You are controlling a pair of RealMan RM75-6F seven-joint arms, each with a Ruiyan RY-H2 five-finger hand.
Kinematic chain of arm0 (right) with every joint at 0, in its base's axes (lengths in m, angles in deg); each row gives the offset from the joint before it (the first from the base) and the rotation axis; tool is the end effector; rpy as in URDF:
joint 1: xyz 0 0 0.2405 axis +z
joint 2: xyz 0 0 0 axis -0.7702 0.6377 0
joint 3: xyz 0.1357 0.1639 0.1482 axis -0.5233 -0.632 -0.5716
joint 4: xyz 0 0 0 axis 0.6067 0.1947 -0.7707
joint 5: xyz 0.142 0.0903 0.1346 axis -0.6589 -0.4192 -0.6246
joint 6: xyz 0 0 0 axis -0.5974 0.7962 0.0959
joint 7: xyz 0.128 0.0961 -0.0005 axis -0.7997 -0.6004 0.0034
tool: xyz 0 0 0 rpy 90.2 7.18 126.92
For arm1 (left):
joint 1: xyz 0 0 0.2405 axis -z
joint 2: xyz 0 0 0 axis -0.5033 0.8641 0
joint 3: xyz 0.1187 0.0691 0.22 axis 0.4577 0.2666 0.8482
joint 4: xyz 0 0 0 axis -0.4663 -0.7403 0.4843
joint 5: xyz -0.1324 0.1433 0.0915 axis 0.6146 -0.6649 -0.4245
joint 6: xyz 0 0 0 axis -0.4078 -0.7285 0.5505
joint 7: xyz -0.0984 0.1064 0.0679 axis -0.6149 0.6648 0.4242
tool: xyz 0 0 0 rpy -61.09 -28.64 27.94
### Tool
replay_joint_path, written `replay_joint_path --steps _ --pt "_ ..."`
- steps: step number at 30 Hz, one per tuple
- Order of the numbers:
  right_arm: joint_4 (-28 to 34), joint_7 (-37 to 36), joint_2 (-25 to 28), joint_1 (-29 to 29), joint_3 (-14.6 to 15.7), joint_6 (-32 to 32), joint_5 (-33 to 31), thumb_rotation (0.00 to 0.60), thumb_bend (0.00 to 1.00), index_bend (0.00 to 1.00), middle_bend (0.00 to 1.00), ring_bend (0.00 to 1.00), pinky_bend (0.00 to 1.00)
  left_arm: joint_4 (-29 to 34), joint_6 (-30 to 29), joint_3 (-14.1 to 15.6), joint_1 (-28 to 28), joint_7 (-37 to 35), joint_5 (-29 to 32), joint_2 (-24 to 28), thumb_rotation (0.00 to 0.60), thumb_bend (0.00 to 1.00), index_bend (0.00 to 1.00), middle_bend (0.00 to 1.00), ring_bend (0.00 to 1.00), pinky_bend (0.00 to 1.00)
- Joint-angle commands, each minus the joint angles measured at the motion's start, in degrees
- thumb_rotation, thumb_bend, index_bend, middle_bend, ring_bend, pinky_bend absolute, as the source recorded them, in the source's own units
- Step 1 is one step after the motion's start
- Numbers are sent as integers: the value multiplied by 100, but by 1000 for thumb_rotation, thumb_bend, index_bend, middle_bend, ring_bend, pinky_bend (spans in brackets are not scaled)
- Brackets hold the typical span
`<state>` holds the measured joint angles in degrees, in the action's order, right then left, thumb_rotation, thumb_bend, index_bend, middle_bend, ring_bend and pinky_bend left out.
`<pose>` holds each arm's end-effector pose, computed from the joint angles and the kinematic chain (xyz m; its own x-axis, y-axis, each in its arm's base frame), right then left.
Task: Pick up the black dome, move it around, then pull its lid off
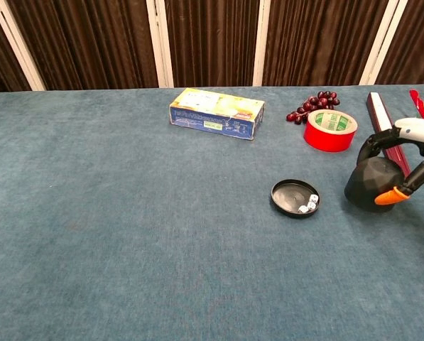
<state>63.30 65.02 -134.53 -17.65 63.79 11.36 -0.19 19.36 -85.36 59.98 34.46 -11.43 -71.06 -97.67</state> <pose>-0.2605 -0.3457 0.0225 0.1952 -0.4046 0.8934 -0.9784 -0.1435 0.1488 -0.3281 0.2035 0.1615 0.4630 -0.0249 0.8860 0.8758 0.1667 -0.4529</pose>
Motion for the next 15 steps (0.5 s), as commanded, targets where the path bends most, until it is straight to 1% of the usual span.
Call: replay_joint_path --steps 1,2,4,6,8,15 --pt "-122 -45 -81 2 2 4 45 600 104 413 503 166 0 0 6 3 5 18 -2 -8 600 307 214 0 0 88" --pt "-149 -38 -94 0 -9 14 38 600 104 413 490 160 0 0 7 6 6 24 -4 -10 600 307 214 0 0 88" --pt "-178 -14 -90 10 -25 -3 20 600 104 408 428 130 0 -1 6 5 6 32 -1 -14 600 307 214 0 0 88" --pt "-166 86 -54 18 -10 -44 -4 600 105 379 308 82 0 -4 2 1 6 37 4 -18 600 307 214 0 0 88" --pt "-149 209 -18 35 -7 -83 -40 600 105 344 241 62 0 -2 -3 0 4 37 4 -20 600 307 214 0 0 88" --pt "-4 277 75 32 -4 -166 -110 600 100 209 119 38 0 5 -7 10 1 52 -7 -22 600 307 215 0 0 88"
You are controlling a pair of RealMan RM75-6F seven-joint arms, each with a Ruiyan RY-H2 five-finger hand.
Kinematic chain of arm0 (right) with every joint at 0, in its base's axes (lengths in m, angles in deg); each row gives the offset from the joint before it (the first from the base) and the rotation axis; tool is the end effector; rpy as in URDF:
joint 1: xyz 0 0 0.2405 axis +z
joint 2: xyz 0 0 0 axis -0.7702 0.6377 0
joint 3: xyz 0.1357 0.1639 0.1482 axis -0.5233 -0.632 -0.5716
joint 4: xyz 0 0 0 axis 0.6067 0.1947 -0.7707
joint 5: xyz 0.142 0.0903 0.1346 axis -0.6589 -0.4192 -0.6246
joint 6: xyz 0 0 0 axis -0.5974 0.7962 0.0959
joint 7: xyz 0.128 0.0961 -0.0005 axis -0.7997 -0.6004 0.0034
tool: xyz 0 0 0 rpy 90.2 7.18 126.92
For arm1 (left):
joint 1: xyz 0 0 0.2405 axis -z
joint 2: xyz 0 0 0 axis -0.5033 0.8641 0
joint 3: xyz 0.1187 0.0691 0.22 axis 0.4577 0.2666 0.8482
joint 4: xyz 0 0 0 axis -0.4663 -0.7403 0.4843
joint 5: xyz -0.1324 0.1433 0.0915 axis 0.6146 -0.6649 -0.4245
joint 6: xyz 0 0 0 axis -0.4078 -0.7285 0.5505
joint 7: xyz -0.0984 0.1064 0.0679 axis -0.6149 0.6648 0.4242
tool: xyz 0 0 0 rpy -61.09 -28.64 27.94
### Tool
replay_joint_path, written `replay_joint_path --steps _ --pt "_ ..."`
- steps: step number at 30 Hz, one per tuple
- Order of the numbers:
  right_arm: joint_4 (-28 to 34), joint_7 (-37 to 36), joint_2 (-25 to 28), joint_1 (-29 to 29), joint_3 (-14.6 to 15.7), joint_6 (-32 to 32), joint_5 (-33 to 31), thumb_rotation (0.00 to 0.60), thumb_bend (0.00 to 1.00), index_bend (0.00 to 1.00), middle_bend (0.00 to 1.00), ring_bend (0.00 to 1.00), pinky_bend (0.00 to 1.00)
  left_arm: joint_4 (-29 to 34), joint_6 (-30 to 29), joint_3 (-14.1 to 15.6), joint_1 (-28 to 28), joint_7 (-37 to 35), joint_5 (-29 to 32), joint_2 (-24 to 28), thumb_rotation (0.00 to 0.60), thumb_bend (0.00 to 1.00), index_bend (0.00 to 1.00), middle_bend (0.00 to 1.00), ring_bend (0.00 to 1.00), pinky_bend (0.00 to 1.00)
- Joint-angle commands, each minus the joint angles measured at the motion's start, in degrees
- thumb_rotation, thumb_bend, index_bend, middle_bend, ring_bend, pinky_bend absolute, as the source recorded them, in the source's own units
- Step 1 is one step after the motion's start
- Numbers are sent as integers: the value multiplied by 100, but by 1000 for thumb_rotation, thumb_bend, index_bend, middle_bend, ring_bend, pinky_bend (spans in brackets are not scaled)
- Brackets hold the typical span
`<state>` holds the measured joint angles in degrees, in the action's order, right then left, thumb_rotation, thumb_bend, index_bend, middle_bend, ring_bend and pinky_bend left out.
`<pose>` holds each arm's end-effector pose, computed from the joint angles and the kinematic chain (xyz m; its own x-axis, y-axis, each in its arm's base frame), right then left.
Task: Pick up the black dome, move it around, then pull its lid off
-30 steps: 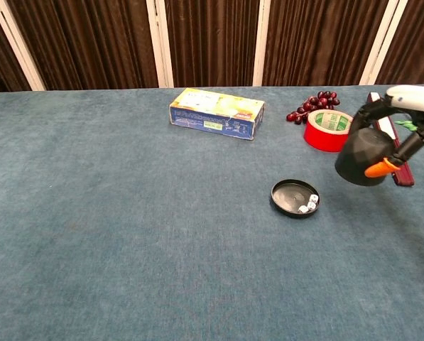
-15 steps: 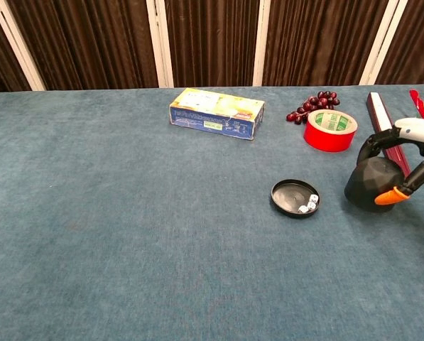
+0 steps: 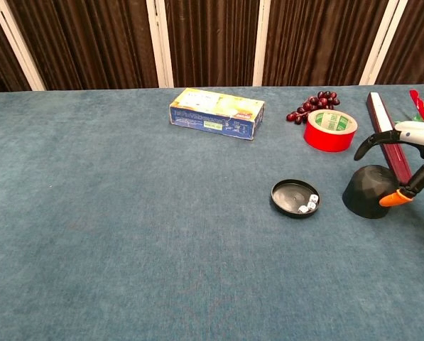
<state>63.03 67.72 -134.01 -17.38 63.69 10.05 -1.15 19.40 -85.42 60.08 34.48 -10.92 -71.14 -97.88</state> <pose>-0.2647 -0.3482 0.0248 0.2429 -0.4085 0.8798 -0.9689 -0.1459 0.1998 -0.3275 0.2032 0.1599 0.4673 -0.0228 0.8838 0.8737 0.1651 -0.4577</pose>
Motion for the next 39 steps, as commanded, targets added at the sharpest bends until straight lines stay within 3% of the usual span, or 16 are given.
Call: replay_joint_path --steps 1,8,15,22,28,35,39 --pt "48 12 52 12 12 -78 -27 600 99 195 103 36 0 3 -2 0 -2 0 1 -1 600 307 215 0 0 88" --pt "351 -99 338 -29 -62 6 14 600 96 170 88 35 0 3 -7 -15 -8 -36 19 14 600 307 216 0 0 88" --pt "1000 -299 939 -489 -109 968 400 600 96 170 88 35 0 16 18 -19 -9 -133 16 62 600 307 216 0 0 88" --pt "1375 686 1401 -1162 286 1957 756 600 96 88 88 35 0 133 86 0 -43 -218 94 191 600 307 154 0 0 88" --pt "1610 1678 1521 -1869 492 3057 871 600 96 83 88 25 0 202 23 15 -90 -414 0 299 600 307 148 0 0 88" --pt "1618 1873 1661 -2561 620 4098 1121 600 96 83 88 20 0 210 -43 17 -158 -667 -45 432 600 307 150 0 0 88" --pt "1537 1749 1691 -2678 600 4305 1269 600 96 83 88 19 0 189 -84 10 -187 -753 -59 460 600 307 156 0 0 88"
